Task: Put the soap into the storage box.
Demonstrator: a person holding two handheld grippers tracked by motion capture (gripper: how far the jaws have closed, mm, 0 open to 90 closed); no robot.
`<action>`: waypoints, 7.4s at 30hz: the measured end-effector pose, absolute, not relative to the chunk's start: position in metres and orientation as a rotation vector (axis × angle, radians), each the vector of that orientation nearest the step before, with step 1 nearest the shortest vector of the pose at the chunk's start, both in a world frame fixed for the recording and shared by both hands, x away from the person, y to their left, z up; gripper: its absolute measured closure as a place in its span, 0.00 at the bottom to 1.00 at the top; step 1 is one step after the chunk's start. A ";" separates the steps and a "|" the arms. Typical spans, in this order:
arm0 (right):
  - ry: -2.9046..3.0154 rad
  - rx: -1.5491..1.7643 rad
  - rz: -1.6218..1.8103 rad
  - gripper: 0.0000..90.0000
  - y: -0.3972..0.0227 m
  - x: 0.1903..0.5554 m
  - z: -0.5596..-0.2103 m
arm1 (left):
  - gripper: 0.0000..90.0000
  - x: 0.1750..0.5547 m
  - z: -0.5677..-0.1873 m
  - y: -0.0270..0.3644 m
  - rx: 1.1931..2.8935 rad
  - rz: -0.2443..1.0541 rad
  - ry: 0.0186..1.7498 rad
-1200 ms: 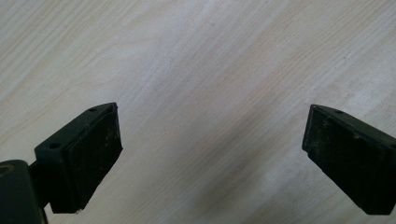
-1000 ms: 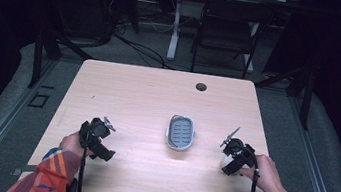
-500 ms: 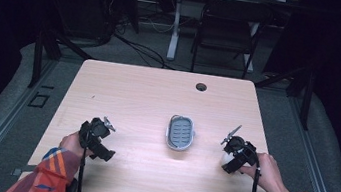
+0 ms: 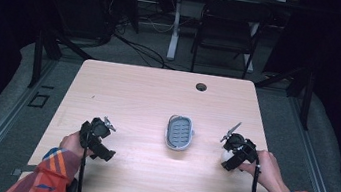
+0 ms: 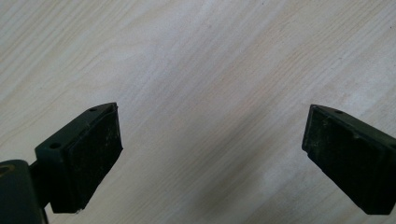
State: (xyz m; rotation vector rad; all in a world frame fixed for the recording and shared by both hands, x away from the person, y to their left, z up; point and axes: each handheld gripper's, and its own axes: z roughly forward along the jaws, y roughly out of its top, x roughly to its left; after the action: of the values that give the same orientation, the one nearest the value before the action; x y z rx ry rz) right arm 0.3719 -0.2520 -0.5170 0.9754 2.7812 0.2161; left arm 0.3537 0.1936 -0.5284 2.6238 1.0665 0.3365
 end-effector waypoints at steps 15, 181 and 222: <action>2.772 0.928 0.218 0.26 -0.237 0.381 -0.506 | 0.05 0.353 -0.528 0.194 2.624 0.337 1.067; 2.838 0.622 0.285 0.26 -0.093 0.445 -0.505 | 0.06 0.352 -0.529 0.195 2.622 0.323 1.038; 2.850 0.627 0.326 0.16 -0.097 0.437 -0.489 | 0.06 0.352 -0.529 0.195 2.615 0.321 1.038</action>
State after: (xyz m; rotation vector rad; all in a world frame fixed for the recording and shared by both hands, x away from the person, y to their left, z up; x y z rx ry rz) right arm 0.4367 -0.0966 -0.4887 0.6267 2.8504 0.3262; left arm 0.3518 0.1951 -0.5285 2.6151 1.0380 0.3209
